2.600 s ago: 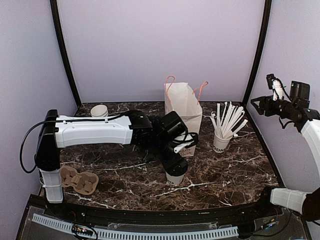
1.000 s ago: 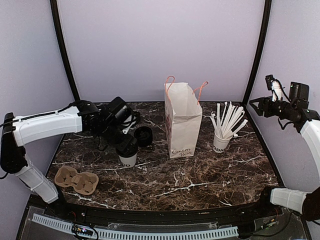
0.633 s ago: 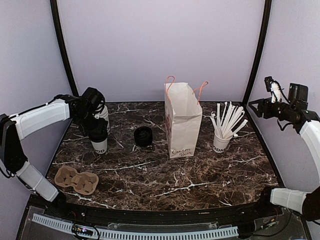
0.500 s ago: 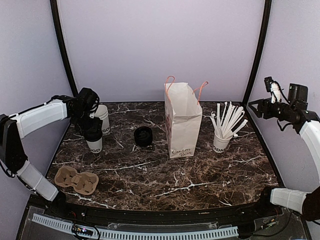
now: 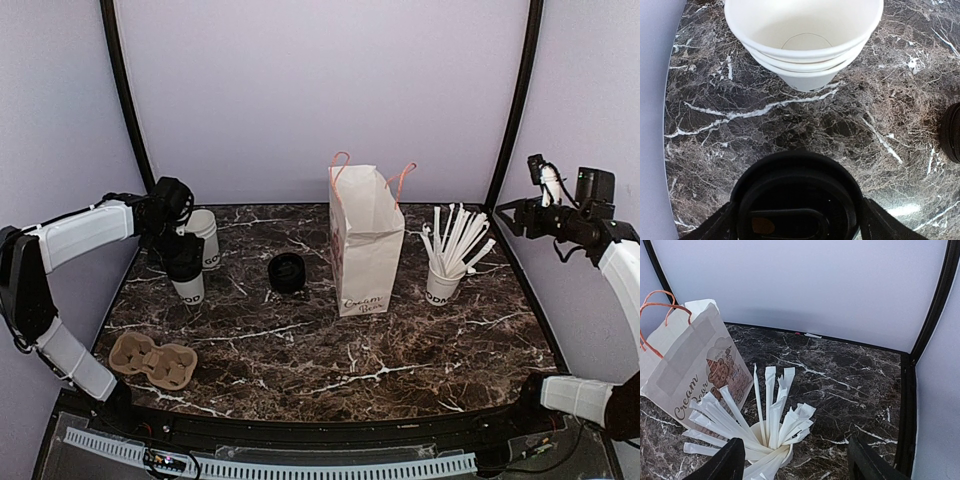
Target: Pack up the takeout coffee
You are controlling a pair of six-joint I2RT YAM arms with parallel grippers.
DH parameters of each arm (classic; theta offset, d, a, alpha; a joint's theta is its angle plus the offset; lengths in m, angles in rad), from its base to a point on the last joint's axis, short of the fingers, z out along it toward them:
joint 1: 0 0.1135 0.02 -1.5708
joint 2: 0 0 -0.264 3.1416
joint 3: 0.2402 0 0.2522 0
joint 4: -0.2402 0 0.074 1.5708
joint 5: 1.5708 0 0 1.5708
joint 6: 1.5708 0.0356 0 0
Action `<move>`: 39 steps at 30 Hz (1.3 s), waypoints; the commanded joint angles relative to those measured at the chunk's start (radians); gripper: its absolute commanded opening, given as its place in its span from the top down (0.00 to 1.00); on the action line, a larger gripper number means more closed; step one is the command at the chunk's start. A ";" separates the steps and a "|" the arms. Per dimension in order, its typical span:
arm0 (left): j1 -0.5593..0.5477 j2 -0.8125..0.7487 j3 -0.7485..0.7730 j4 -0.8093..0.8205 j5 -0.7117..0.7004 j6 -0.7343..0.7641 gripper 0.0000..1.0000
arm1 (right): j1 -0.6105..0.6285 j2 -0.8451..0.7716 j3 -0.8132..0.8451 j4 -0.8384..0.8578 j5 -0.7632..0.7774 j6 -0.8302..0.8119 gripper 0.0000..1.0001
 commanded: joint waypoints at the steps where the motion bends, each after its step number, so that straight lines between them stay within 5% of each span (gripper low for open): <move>1: 0.004 -0.059 0.018 -0.066 0.031 -0.013 0.14 | -0.006 0.015 0.057 -0.021 -0.032 -0.011 0.28; 8: -0.001 -0.131 0.081 -0.018 0.206 0.036 0.17 | -0.011 0.100 0.200 -0.226 -0.127 -0.169 0.29; 12: -0.143 -0.123 0.182 0.051 0.236 0.137 0.19 | -0.013 0.196 0.212 -0.334 -0.201 -0.292 0.35; 16: -0.283 -0.060 0.314 0.092 0.184 0.187 0.20 | -0.009 0.220 0.268 -0.287 -0.229 -0.255 0.36; 22: -0.332 -0.128 0.179 0.316 0.299 0.053 0.22 | 0.157 0.254 0.352 -0.212 -0.291 -0.179 0.35; 33: -0.366 -0.244 0.145 0.209 0.251 -0.096 0.23 | 0.524 0.470 0.573 -0.308 0.007 -0.169 0.26; 39: -0.371 -0.297 0.147 0.080 0.193 -0.160 0.23 | 0.582 0.550 0.607 -0.262 0.146 -0.063 0.24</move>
